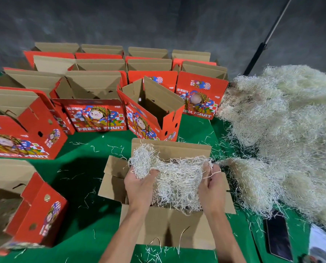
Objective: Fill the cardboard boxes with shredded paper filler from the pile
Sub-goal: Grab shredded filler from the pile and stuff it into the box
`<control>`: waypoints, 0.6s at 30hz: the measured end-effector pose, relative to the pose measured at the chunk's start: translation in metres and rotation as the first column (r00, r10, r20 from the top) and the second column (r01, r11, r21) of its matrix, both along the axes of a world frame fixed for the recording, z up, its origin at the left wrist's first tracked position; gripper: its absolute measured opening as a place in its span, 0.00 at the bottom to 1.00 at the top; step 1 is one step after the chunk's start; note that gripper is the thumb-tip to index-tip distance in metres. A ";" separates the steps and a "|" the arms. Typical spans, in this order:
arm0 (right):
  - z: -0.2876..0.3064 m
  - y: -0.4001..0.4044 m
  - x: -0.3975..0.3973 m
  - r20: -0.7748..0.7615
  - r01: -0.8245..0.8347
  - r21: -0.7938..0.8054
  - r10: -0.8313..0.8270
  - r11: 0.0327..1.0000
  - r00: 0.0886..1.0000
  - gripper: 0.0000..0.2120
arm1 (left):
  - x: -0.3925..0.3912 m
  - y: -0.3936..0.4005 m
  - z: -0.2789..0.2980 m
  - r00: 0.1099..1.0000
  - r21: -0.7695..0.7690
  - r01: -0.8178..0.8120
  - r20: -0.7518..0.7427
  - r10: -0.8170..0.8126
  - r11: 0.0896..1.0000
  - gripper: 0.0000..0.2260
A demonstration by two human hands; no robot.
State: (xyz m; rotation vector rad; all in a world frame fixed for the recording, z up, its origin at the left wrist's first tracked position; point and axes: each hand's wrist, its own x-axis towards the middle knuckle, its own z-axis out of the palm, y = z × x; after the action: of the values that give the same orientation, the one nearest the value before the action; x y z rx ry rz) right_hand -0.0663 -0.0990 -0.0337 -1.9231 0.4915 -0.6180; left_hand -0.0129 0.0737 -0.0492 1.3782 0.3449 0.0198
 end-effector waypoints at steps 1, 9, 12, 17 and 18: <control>-0.001 -0.002 -0.001 -0.003 0.017 -0.050 -0.017 0.999 1.000 0.16 | 0.000 0.001 -0.001 1.000 -0.007 -0.014 -0.022 0.014 1.000 0.12; 0.004 0.000 -0.001 0.031 0.031 0.009 -0.031 0.999 0.999 0.20 | 0.005 0.000 -0.003 0.989 0.069 0.009 -0.148 0.001 0.998 0.17; 0.010 0.008 0.004 -0.052 -0.098 0.030 0.099 0.995 0.994 0.18 | 0.005 0.005 -0.006 0.947 0.081 0.266 -0.209 -0.244 0.961 0.35; 0.004 0.036 0.010 -0.119 -0.265 -0.063 0.256 0.962 0.959 0.16 | -0.007 -0.004 -0.004 0.936 0.065 0.337 -0.131 -0.326 0.939 0.17; 0.000 0.037 0.010 -0.114 -0.263 -0.109 0.251 0.959 0.961 0.15 | -0.007 -0.006 -0.004 0.933 0.158 0.360 -0.034 -0.359 0.920 0.09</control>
State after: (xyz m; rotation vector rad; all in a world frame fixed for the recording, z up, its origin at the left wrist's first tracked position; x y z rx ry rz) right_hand -0.0561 -0.0618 -0.0342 -2.0993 0.2617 -0.3928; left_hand -0.0199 0.0681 -0.0536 1.5868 0.0895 -0.2652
